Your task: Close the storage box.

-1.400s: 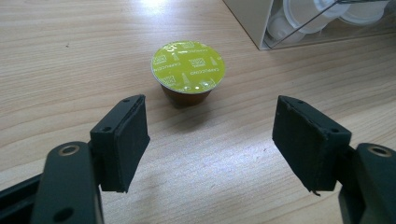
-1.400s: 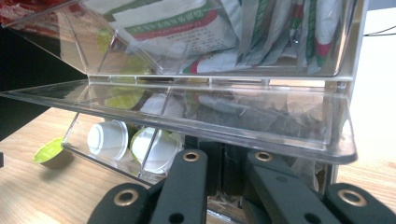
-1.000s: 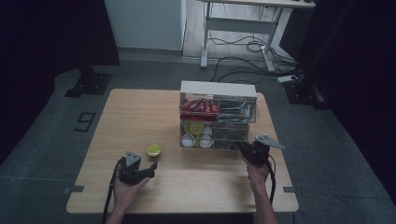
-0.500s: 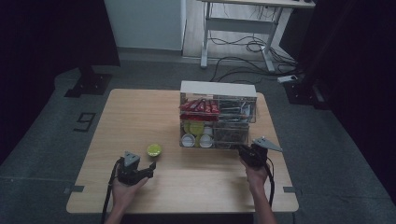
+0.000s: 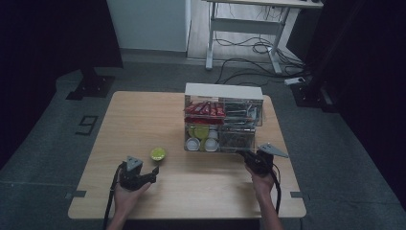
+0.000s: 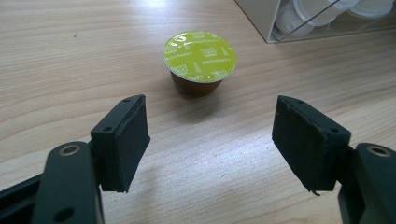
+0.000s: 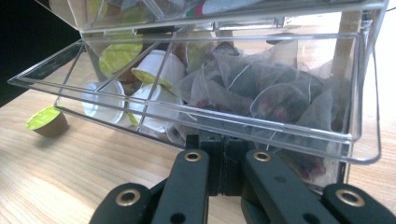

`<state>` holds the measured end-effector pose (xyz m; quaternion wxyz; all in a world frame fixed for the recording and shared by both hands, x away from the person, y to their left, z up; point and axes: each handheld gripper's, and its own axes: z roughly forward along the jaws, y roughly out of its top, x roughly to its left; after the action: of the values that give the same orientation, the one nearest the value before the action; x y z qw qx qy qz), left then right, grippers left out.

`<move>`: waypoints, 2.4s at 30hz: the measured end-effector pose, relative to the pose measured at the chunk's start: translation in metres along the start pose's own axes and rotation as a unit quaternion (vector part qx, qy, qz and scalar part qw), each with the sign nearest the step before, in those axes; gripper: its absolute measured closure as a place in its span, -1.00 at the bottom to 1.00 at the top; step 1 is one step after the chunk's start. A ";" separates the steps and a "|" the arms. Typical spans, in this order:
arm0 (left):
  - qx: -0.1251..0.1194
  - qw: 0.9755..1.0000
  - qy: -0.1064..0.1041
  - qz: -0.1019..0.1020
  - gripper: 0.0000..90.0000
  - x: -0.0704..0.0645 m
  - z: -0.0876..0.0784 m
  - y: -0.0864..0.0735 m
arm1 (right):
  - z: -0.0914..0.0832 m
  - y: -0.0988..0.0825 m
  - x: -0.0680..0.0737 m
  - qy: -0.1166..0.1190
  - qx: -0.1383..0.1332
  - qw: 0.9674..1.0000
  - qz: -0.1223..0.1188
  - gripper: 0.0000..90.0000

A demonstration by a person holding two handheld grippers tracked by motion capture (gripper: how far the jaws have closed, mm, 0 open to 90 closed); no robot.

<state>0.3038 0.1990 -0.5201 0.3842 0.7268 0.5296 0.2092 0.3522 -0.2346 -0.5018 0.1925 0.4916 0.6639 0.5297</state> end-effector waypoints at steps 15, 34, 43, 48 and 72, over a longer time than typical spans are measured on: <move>0.011 1.000 -0.004 0.007 -0.39 -0.005 0.005 -0.003 | -0.002 -0.011 -0.001 -0.003 0.023 1.000 -0.003 0.99; 0.023 1.000 -0.007 0.012 -0.39 -0.007 0.012 -0.004 | -0.005 -0.020 -0.007 0.003 0.047 0.999 0.014 0.96; 0.022 1.000 -0.012 0.018 -0.39 -0.009 0.012 -0.002 | -0.011 -0.017 0.006 0.003 0.024 1.000 -0.004 0.92; 0.016 1.000 -0.011 0.014 -0.39 -0.007 0.008 -0.001 | -0.010 -0.018 0.007 0.004 0.025 1.000 -0.005 0.89; -0.004 1.000 -0.024 -0.008 -0.37 -0.002 -0.010 0.000 | -0.018 -0.027 0.009 0.009 0.027 1.000 0.009 0.87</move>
<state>0.2959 0.2008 -0.5132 0.4015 0.7260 0.5248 0.1904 0.3221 -0.2351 -0.5165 0.1685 0.4978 0.6751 0.5178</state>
